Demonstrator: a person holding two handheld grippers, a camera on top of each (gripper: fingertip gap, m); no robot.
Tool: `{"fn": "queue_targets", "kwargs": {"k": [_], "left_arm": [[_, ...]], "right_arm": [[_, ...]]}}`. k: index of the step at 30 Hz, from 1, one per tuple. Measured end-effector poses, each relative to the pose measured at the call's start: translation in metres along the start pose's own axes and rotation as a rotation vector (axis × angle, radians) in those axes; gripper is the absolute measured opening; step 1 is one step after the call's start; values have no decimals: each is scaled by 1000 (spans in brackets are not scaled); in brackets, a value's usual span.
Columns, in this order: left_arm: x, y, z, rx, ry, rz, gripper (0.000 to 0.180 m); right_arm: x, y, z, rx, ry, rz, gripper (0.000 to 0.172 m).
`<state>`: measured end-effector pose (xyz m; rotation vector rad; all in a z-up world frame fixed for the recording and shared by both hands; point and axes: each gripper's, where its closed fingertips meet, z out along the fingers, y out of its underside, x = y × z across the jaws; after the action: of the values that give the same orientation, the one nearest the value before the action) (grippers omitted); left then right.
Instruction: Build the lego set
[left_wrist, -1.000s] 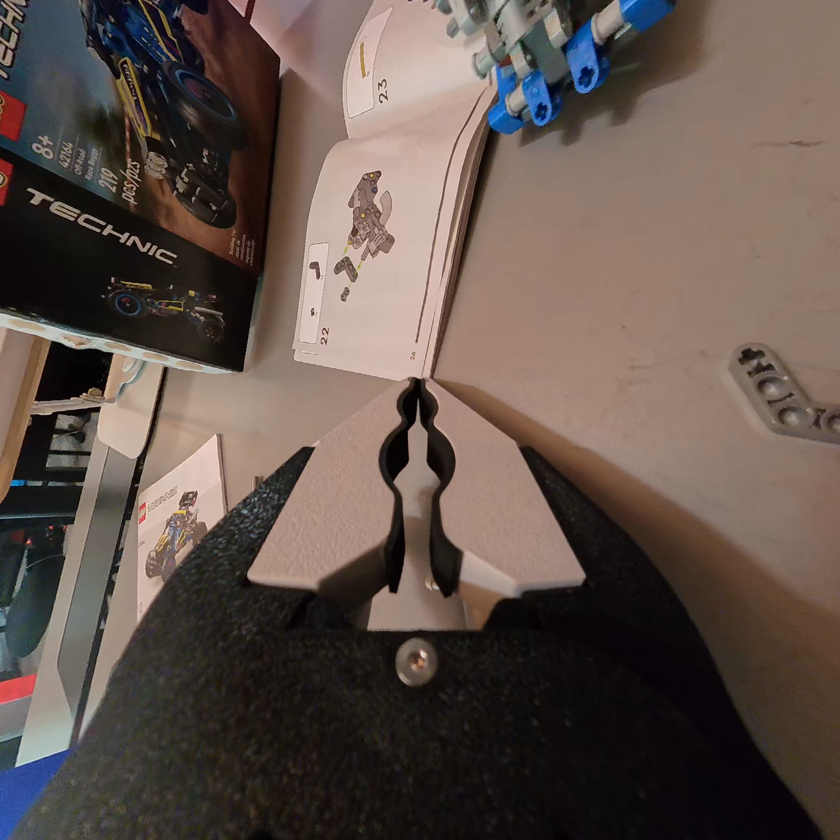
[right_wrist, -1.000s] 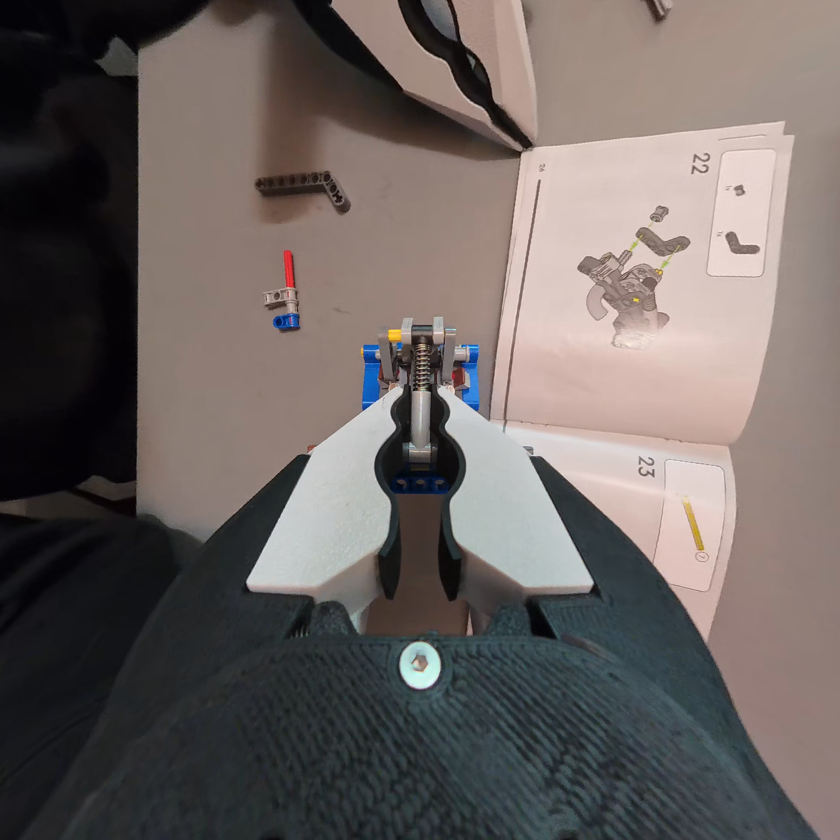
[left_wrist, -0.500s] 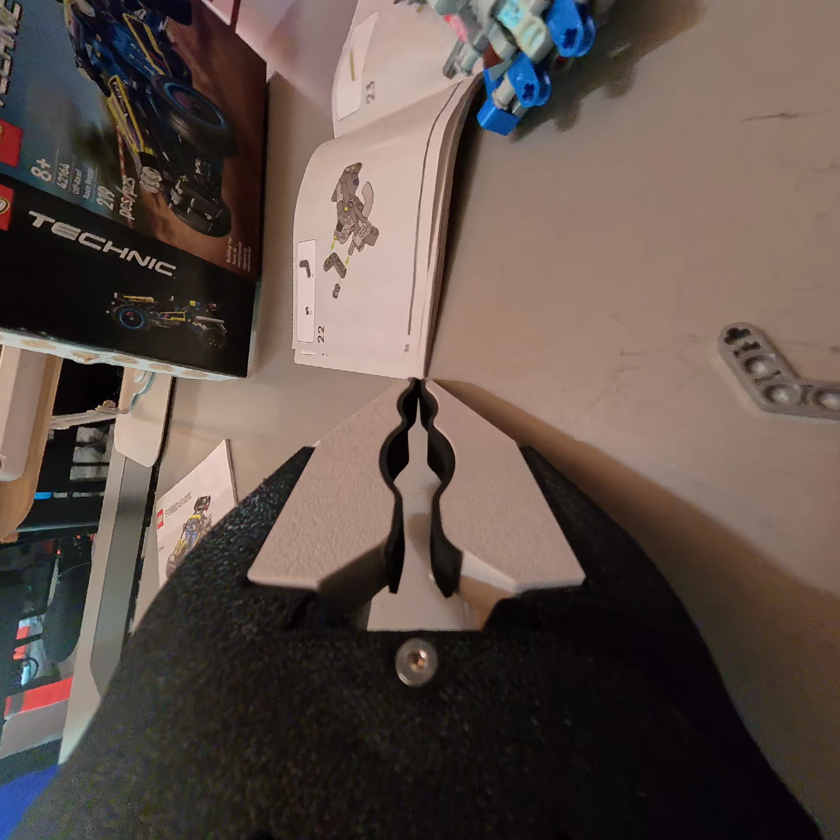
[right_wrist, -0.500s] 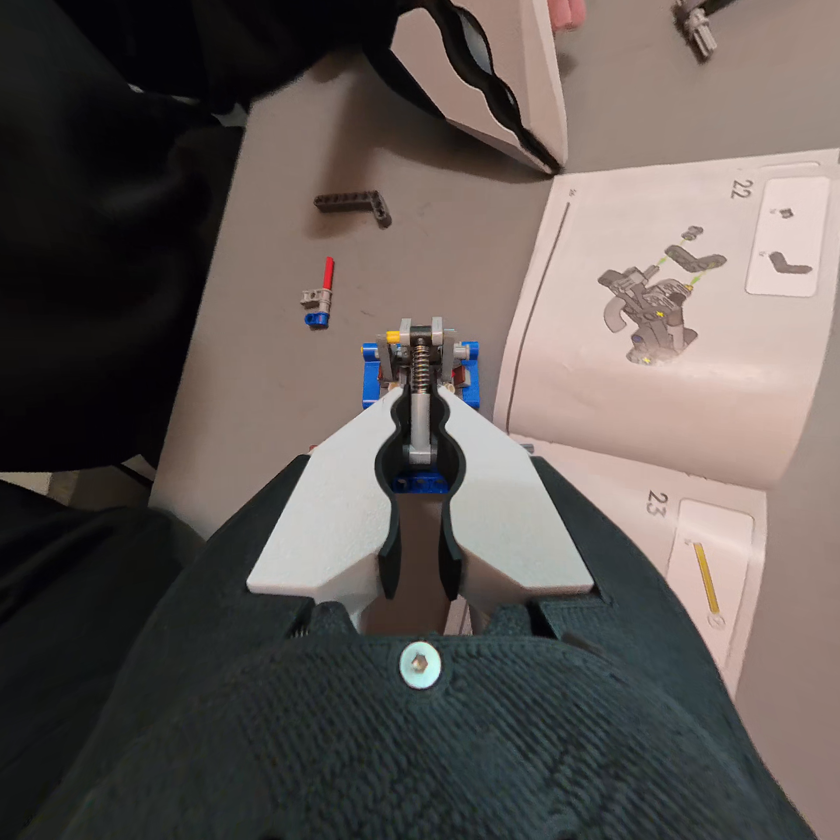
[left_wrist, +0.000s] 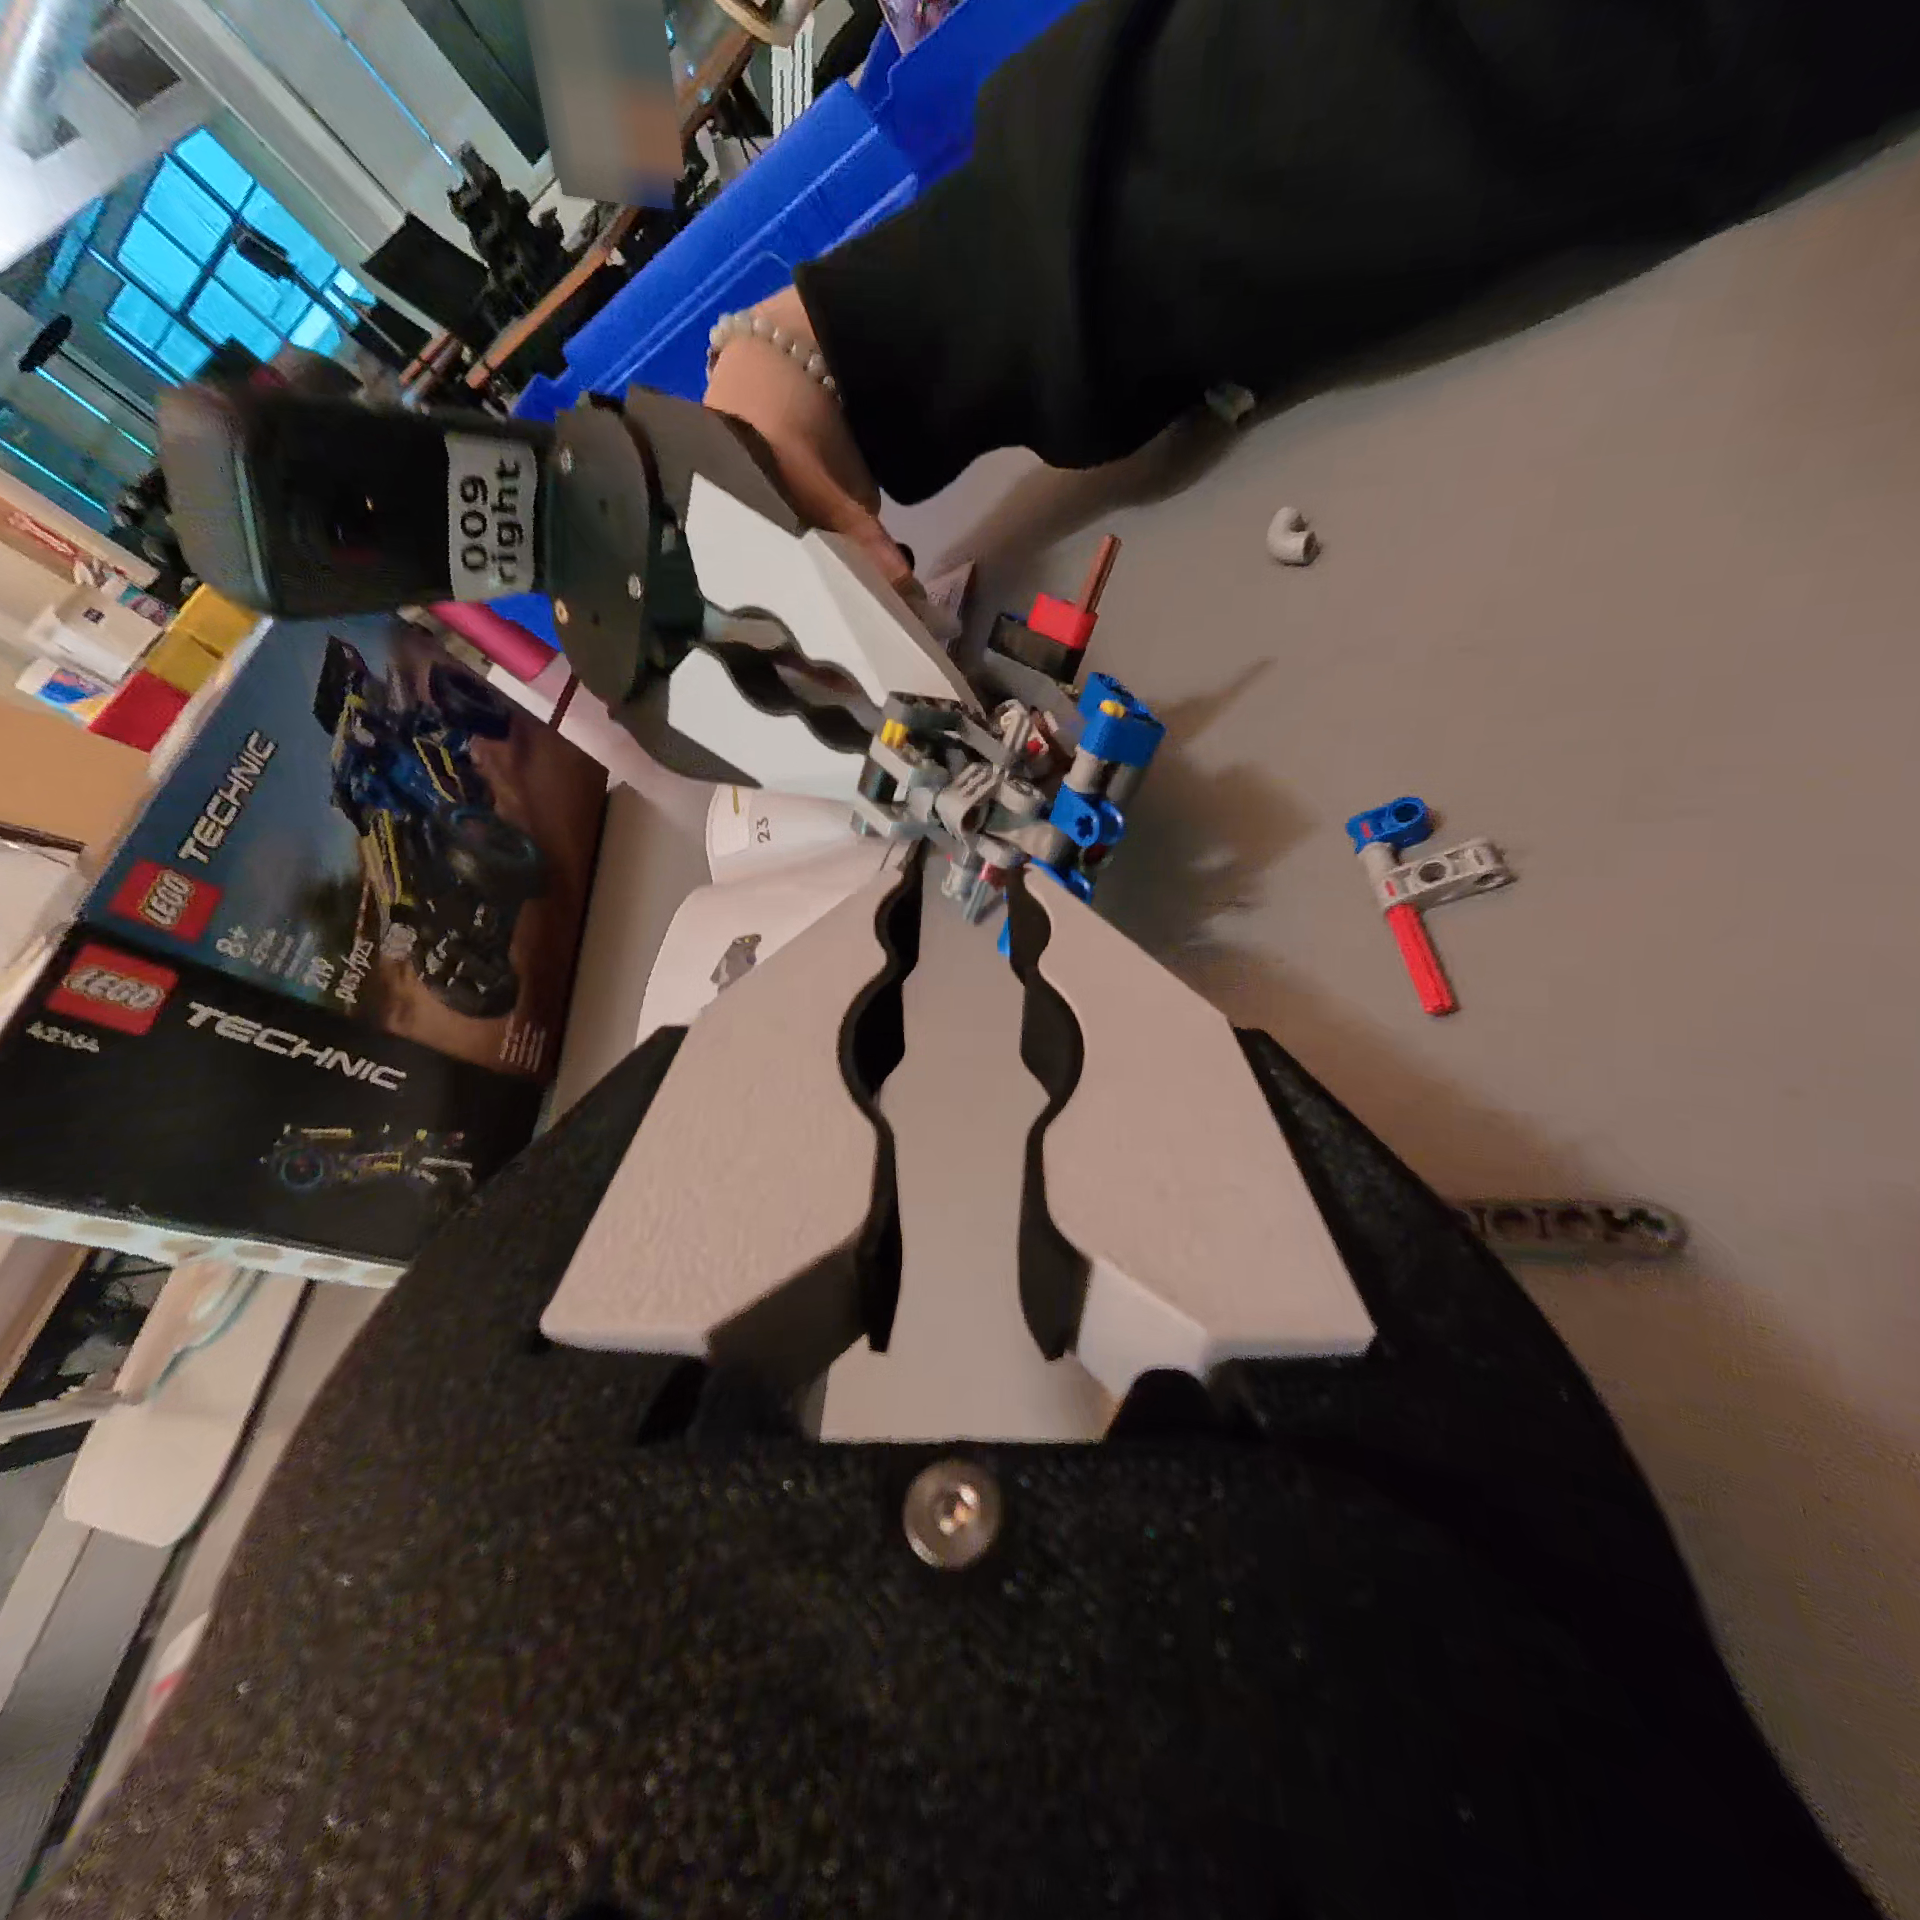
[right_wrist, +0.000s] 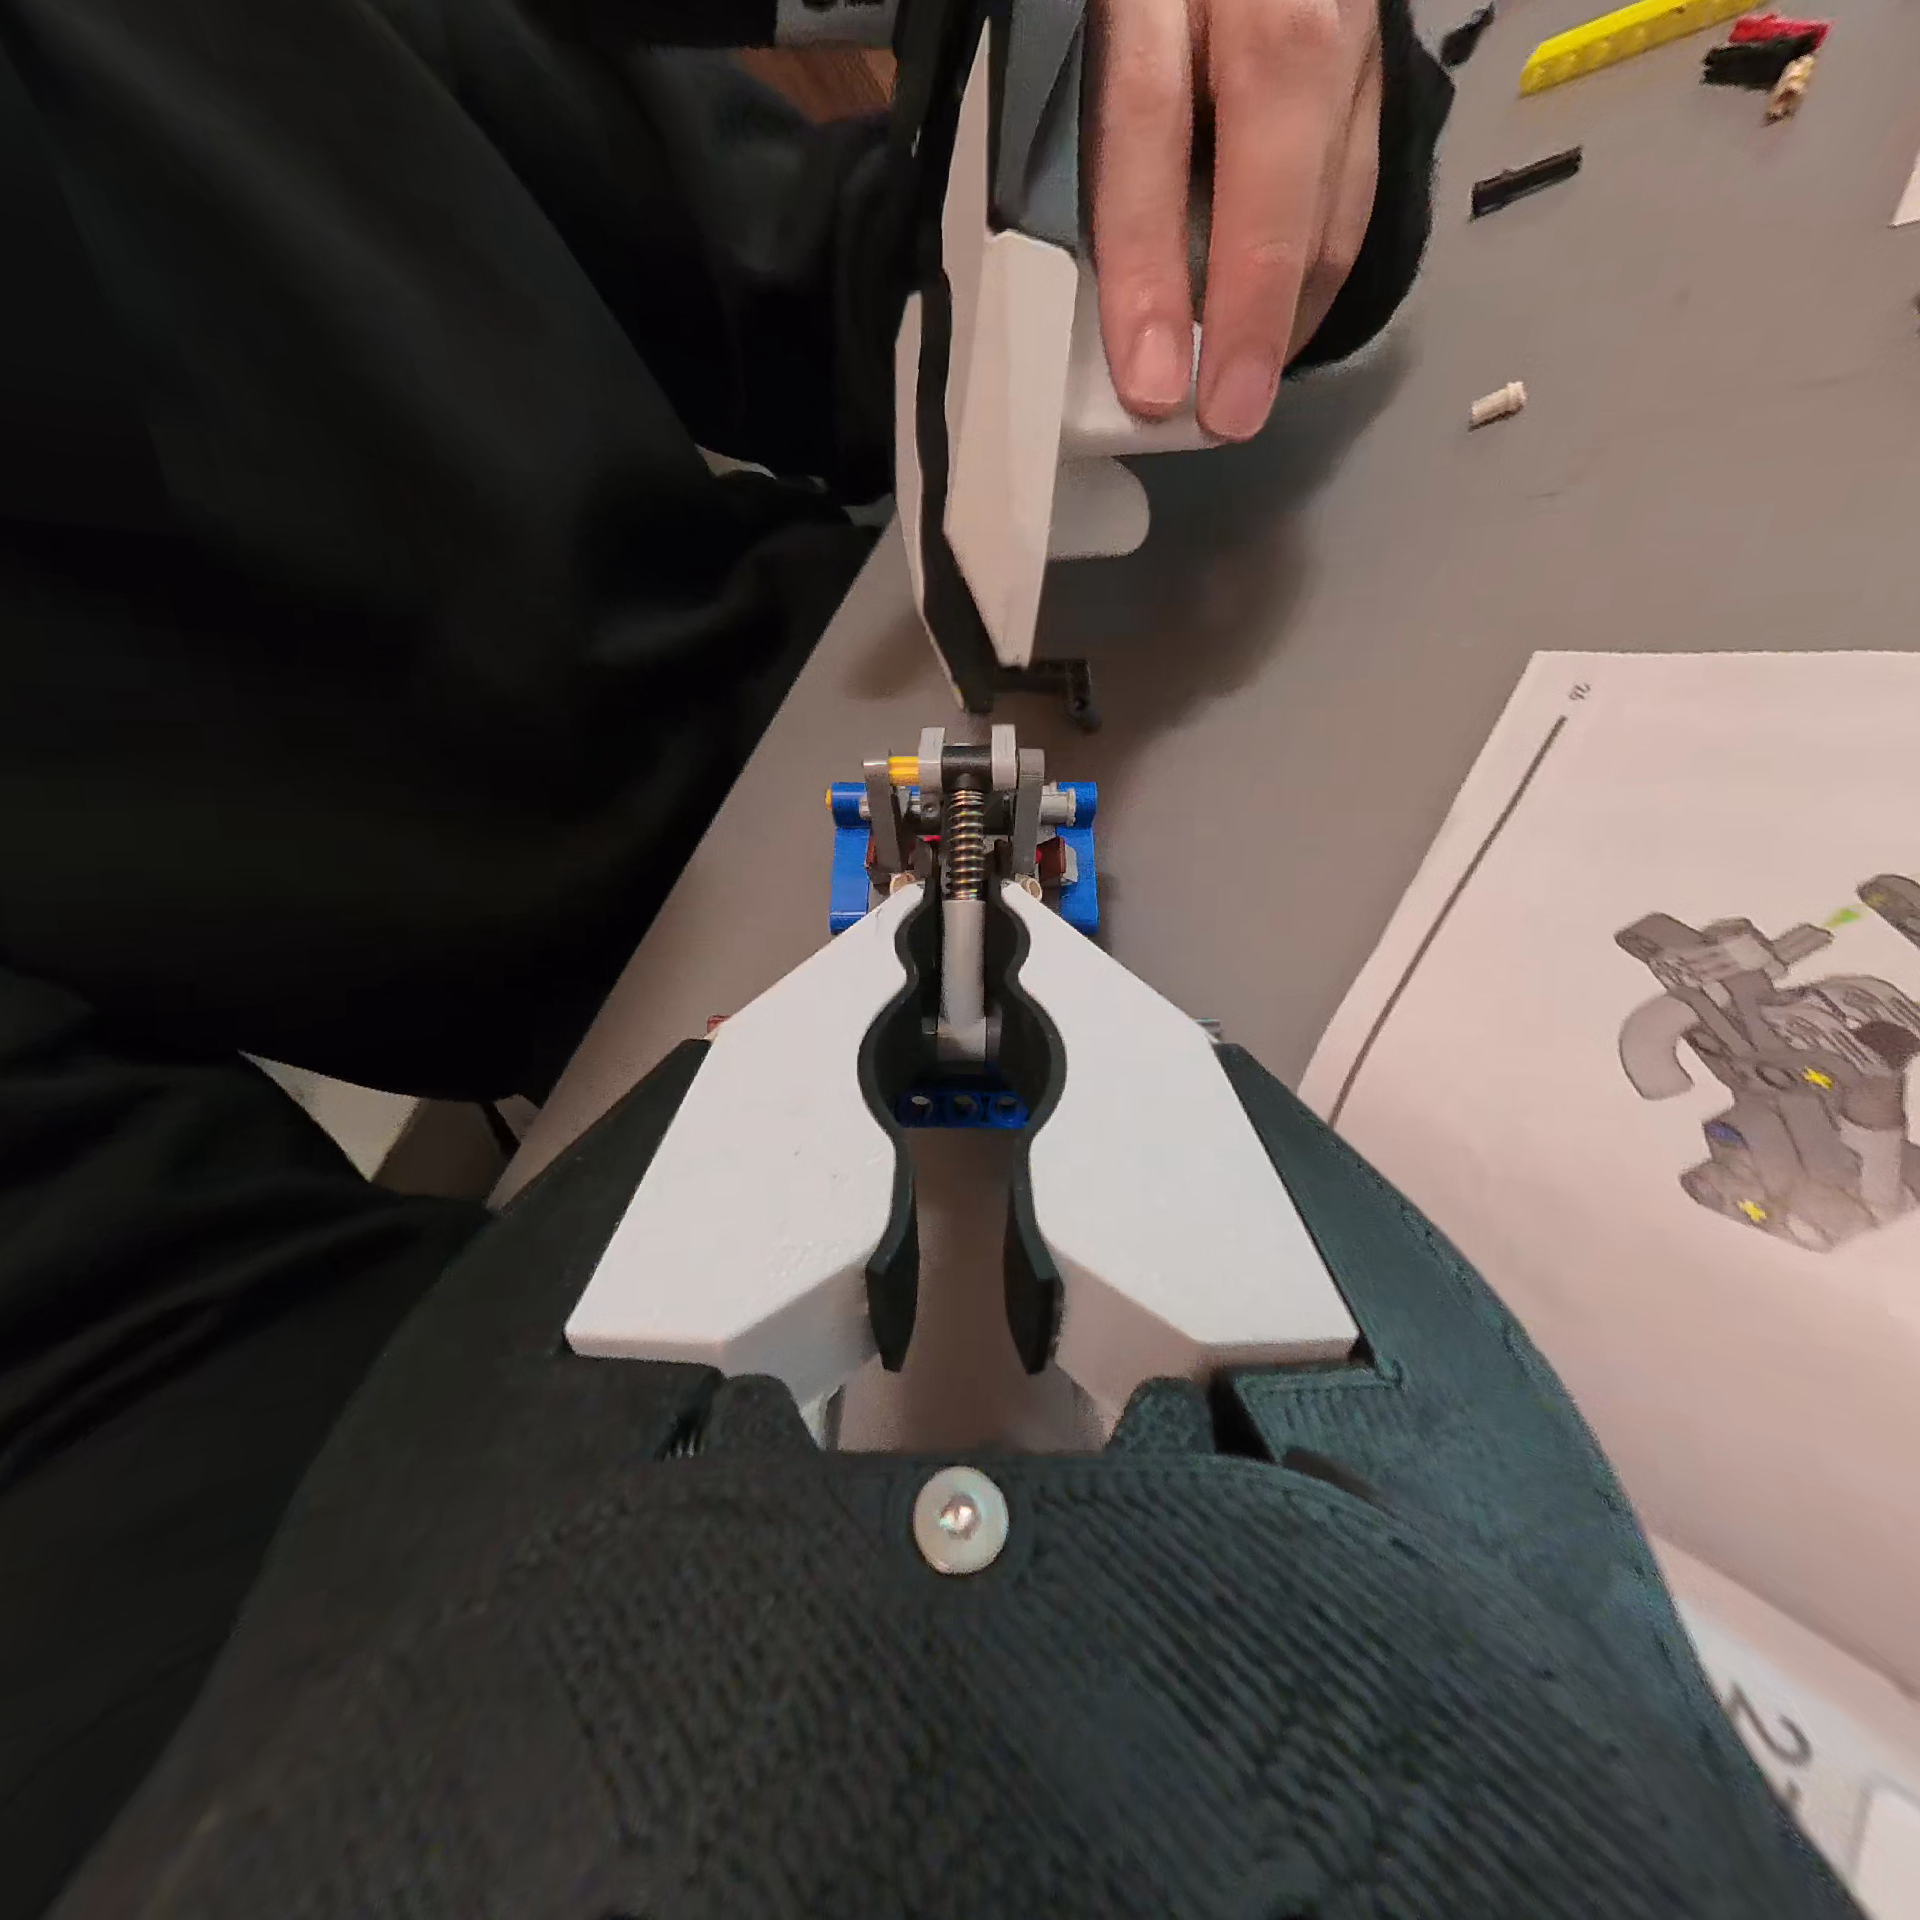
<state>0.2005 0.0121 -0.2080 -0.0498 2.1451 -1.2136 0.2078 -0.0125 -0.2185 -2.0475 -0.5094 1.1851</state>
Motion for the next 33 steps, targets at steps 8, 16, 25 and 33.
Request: {"fn": "queue_targets", "kwargs": {"k": [8, 16, 25, 33], "left_arm": [[9, -9, -1, 21, 38, 33, 11], [11, -10, 0, 17, 41, 56, 10], [13, -8, 0, 11, 47, 54, 9], [15, -6, 1, 5, 57, 50, 8]], "right_arm": [[-3, -4, 10, 47, -95, 9, 5], [-4, -5, 15, 34, -107, 6, 5], [-4, -4, 15, 31, -103, 5, 5], [-5, -2, 17, 18, -99, -7, 5]]}}
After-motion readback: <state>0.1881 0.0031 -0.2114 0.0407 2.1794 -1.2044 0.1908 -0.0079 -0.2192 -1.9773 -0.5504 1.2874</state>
